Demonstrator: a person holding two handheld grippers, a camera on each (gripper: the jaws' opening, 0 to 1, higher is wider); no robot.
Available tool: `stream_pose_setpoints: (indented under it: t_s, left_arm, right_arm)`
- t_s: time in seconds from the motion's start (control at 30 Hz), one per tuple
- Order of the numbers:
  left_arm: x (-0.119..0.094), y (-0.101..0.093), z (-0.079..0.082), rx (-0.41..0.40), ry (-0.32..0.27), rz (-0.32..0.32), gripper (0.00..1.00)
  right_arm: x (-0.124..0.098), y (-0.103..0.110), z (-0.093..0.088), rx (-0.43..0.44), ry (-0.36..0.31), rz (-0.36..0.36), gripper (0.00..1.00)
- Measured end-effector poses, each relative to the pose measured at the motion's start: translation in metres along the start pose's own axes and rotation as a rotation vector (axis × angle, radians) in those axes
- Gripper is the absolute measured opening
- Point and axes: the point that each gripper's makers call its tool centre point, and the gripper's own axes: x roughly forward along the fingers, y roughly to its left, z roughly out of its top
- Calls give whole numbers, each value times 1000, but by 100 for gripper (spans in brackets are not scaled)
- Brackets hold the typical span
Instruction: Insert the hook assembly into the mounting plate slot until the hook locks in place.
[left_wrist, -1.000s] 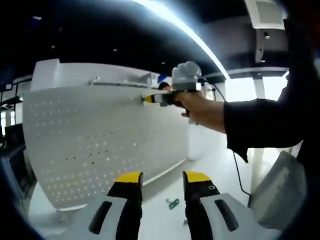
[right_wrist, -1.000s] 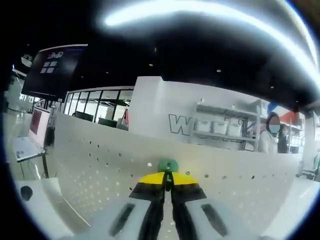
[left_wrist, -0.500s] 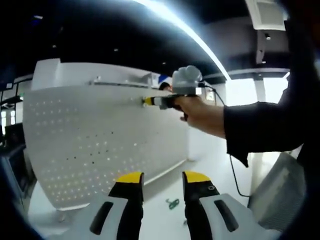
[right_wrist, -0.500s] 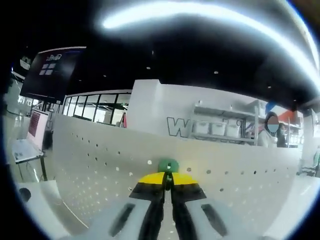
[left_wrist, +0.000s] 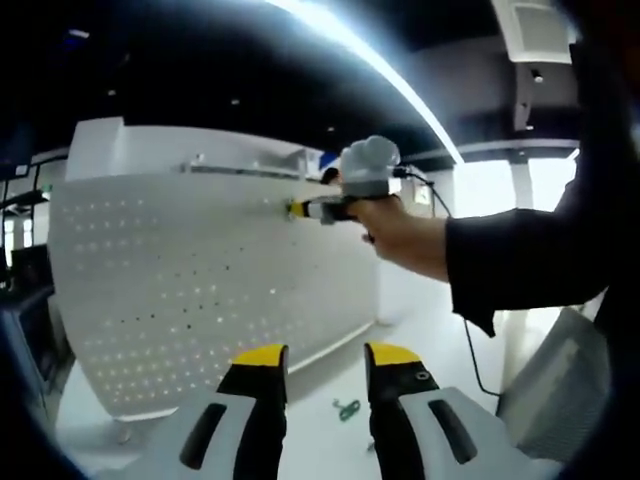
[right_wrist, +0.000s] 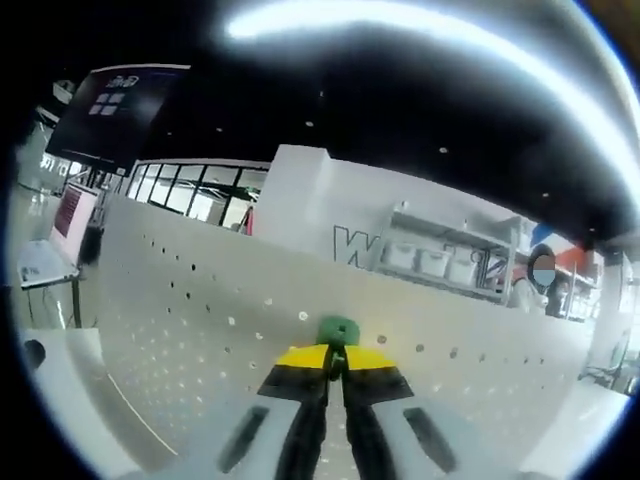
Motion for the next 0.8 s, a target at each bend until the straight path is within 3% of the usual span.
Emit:
stream_pose_setpoints:
  t_s: [0.17,0.8]
  left_arm:
    - [1,-2,-1,4,4,-5,31]
    - [-1,3,3,14,-7,12,32]
  right_arm:
    - [-1,3,-1,-125,24,-8,3]
    - [-12,3,-17,-71,78,11,11]
